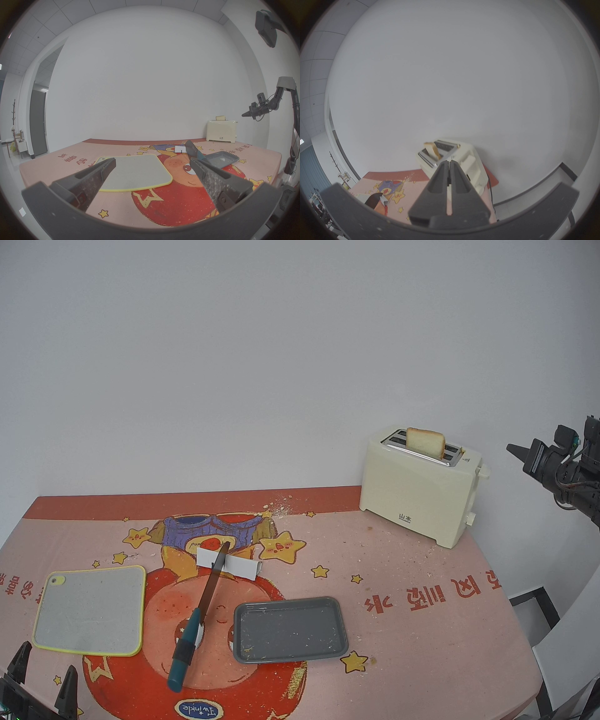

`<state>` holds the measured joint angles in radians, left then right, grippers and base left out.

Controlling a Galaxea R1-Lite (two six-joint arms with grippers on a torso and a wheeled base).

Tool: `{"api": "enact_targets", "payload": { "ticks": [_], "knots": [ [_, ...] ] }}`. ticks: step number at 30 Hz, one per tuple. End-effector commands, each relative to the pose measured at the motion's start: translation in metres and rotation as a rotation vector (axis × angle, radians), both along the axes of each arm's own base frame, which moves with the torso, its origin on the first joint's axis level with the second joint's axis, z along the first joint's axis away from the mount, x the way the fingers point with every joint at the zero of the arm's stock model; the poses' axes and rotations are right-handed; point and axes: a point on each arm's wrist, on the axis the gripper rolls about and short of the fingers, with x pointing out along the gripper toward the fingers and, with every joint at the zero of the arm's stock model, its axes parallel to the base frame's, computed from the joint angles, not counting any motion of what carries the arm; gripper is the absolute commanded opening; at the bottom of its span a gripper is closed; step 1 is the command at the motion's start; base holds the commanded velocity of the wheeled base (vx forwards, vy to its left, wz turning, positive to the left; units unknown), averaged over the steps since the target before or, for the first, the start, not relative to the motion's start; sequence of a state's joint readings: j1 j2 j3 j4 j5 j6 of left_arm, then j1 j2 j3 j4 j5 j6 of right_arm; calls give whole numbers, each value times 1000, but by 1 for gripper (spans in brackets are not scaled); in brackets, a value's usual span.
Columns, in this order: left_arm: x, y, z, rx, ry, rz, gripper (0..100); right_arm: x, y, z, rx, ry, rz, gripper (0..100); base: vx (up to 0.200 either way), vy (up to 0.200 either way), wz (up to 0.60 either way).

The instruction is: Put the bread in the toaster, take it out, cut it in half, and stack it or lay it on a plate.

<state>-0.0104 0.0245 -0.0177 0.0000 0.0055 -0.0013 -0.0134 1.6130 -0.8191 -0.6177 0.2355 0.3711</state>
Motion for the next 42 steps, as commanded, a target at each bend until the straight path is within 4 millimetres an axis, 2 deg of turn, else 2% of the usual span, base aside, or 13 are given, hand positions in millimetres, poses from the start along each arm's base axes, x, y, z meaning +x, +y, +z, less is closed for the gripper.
{"api": "enact_targets", "payload": {
  "ticks": [1, 19, 29, 42],
  "knots": [
    [1, 0, -5, 0, 19, 0, 100, 19, -1, -22, -2, 62, -1, 0, 0, 0, 0],
    [1, 0, -5, 0, 19, 0, 100, 46, -2, -56, 4, 144, 5, 0, 0, 0, 0],
    [1, 0, -5, 0, 19, 0, 100, 46, -5, -59, 3, 154, -5, 0, 0, 0, 0],
    [1, 0, -5, 0, 19, 0, 100, 50, -4, -73, -1, 196, 0, 0, 0, 0, 0]
  ]
}}
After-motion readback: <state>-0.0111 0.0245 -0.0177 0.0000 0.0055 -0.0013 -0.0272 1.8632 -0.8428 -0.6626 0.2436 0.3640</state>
